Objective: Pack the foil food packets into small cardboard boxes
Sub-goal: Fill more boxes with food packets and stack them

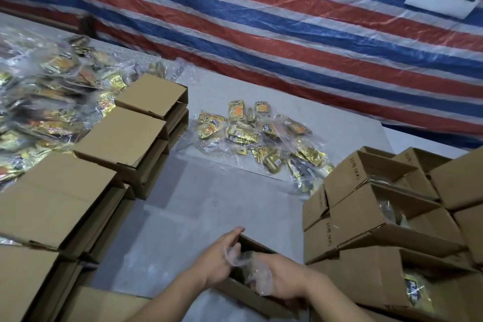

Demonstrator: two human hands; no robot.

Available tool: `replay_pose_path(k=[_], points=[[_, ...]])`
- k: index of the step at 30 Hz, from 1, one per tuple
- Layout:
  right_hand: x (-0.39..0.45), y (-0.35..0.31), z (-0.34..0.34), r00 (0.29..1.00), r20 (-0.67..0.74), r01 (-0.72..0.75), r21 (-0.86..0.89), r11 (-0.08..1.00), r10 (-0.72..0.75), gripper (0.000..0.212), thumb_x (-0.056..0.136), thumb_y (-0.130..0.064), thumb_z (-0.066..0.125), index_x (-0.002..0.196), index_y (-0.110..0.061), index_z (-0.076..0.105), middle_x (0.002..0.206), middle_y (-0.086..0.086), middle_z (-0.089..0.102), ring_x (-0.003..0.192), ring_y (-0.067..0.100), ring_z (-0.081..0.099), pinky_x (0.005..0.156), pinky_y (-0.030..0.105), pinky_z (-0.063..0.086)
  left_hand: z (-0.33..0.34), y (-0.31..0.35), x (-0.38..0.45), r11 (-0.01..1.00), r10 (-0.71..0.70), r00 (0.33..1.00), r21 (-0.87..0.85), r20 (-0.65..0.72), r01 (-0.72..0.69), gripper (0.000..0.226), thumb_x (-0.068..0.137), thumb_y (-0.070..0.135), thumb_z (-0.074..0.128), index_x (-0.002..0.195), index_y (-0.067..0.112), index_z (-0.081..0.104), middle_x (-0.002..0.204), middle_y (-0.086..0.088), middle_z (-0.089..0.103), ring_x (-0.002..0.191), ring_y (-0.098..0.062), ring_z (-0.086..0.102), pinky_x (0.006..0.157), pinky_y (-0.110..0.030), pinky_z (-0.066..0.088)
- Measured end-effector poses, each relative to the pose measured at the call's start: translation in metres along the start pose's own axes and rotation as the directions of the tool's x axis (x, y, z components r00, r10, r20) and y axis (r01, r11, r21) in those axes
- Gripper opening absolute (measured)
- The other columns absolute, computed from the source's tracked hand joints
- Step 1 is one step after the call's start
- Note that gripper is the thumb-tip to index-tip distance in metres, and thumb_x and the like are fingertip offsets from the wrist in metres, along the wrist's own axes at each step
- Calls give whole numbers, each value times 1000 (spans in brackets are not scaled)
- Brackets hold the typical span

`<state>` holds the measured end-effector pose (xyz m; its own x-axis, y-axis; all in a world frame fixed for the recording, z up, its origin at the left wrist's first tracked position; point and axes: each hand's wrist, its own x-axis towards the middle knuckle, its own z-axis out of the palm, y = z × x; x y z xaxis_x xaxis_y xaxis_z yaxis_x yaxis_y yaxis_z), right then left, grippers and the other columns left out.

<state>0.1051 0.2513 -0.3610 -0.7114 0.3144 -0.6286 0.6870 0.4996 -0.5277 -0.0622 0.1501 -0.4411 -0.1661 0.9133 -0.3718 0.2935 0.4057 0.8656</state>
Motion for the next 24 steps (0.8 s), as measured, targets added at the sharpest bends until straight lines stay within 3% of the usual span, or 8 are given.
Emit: replay_pose_path(k=[5,8,10,13,17,20,22,24], points=[[38,10,16,988,66,-132,-73,989,137,35,95,-26,60,128,-16,55,126,7,65,118,22,60,103,35,46,1,-4,2,998,31,998,54,-46,-29,44,104,35,39,148,31,34,142,21,33,132,7,30,105,-3,16],[58,4,37,947,75,-293,-199,935,313,45,98,-37,49,136,-12,51,138,15,58,127,33,54,107,39,42,11,-11,-2,994,59,996,90,-65,-53,44,103,34,41,146,34,34,142,21,34,127,10,32,97,6,14],[63,0,43,931,54,-352,-112,929,360,53,95,-46,48,137,-14,51,138,13,57,128,33,53,108,38,41,15,-13,-3,995,60,995,82,-73,-54,45,102,34,42,146,37,33,143,22,34,128,10,33,101,3,16],[53,7,39,937,7,-349,29,937,349,47,88,-42,60,130,-20,55,132,6,61,119,24,57,101,32,44,15,-13,-3,1000,20,997,21,-70,-18,45,103,32,42,147,35,32,149,16,33,138,2,32,117,-19,23],[32,17,20,965,-91,-241,57,969,245,30,80,-40,68,103,-20,71,100,-6,72,91,7,64,81,23,50,12,-6,0,999,15,997,45,-77,-12,46,103,33,40,148,34,31,152,14,33,138,3,30,113,-14,19],[30,9,12,967,-70,-236,115,965,245,24,88,-43,62,81,-21,70,78,-3,65,74,10,57,69,28,44,11,0,3,1000,-1,996,16,-92,3,47,104,32,40,150,30,31,154,11,32,141,-1,30,116,-18,20],[35,1,19,968,86,-239,50,970,234,34,99,-41,44,109,-20,70,112,6,68,103,19,60,84,29,40,11,1,3,1000,-3,995,20,-96,5,47,104,32,40,150,31,32,154,11,32,141,-2,30,116,-18,20],[42,-6,28,966,148,-223,71,972,211,42,102,-28,38,142,-23,51,150,-1,47,135,15,43,104,25,32,11,0,1,999,8,996,33,-93,-5,46,103,32,41,149,33,32,153,11,32,140,-1,31,115,-17,21]])
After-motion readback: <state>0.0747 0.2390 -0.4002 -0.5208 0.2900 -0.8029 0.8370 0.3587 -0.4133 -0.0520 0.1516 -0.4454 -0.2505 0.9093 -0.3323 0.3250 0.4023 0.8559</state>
